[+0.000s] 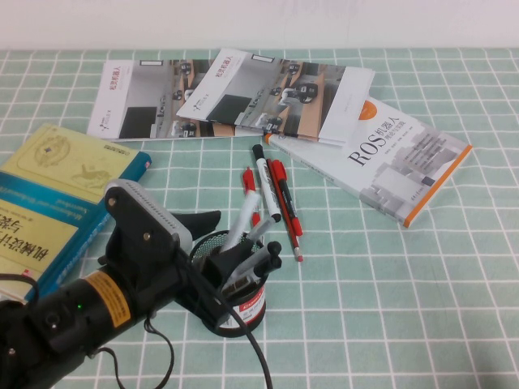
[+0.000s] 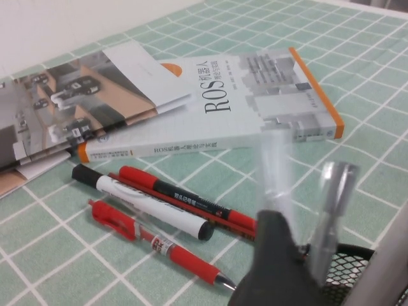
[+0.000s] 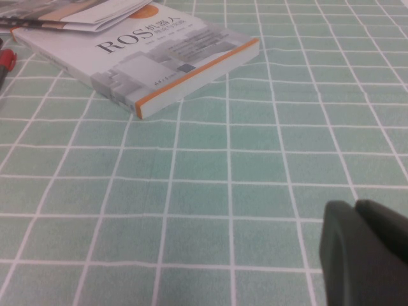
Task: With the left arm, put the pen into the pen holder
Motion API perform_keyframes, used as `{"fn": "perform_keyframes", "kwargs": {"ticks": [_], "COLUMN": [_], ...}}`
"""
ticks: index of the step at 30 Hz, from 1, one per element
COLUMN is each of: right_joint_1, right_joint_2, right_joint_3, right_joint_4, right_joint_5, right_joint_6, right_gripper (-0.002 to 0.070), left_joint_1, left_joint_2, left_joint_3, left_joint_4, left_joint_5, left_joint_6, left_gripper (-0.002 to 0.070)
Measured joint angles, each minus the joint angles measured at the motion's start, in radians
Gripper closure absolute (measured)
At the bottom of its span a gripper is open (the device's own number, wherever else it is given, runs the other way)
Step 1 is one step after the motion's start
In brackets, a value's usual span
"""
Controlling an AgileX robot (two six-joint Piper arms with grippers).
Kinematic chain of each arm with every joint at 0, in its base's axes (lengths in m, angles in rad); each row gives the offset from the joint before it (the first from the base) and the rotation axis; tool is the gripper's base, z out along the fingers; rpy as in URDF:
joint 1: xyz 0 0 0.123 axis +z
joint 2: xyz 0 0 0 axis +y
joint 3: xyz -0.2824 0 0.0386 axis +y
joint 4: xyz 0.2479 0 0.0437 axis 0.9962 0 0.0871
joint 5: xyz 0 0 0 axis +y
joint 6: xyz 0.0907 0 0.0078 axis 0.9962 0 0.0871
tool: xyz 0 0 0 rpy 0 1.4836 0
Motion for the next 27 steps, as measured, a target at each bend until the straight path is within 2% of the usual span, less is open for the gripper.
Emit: {"fn": "perform_keyframes", "kwargs": {"ticks": [4, 7, 9, 11, 14, 21, 27], "right_joint_1": [0.000, 0.000, 0.000, 0.000, 0.000, 0.000, 0.000], "right_joint_2": [0.000, 0.000, 0.000, 0.000, 0.000, 0.000, 0.000], "right_joint_3": [0.000, 0.000, 0.000, 0.000, 0.000, 0.000, 0.000], "right_joint_4": [0.000, 0.000, 0.000, 0.000, 0.000, 0.000, 0.000], "right_joint_5": [0.000, 0.000, 0.000, 0.000, 0.000, 0.000, 0.000], "right_joint_6": [0.000, 0.000, 0.000, 0.000, 0.000, 0.000, 0.000], "right_gripper": [0.0696, 0.0696, 0.0696, 0.0696, 0.0696, 0.0696, 0.0696], "left_joint_1": [0.000, 0.000, 0.000, 0.000, 0.000, 0.000, 0.000], "left_joint_2": [-0.025, -0.110, -0.201, -0.300, -0.437, -0.741, -0.982], "left_joint_3": [0.000, 0.000, 0.000, 0.000, 0.002, 0.017, 0.144], "left_joint_4": [0.000, 0.000, 0.000, 0.000, 0.000, -0.008, -0.011], "left_joint_5": [0.033, 0.106, 0.176, 0.250, 0.380, 0.661, 0.709], "left_joint_6": [0.000, 0.000, -0.002, -0.027, -0.082, -0.168, -0.234], "left_gripper": [0.0259, 0.0289, 0.0385, 0.0534, 0.0631, 0.0669, 0.0675]}}
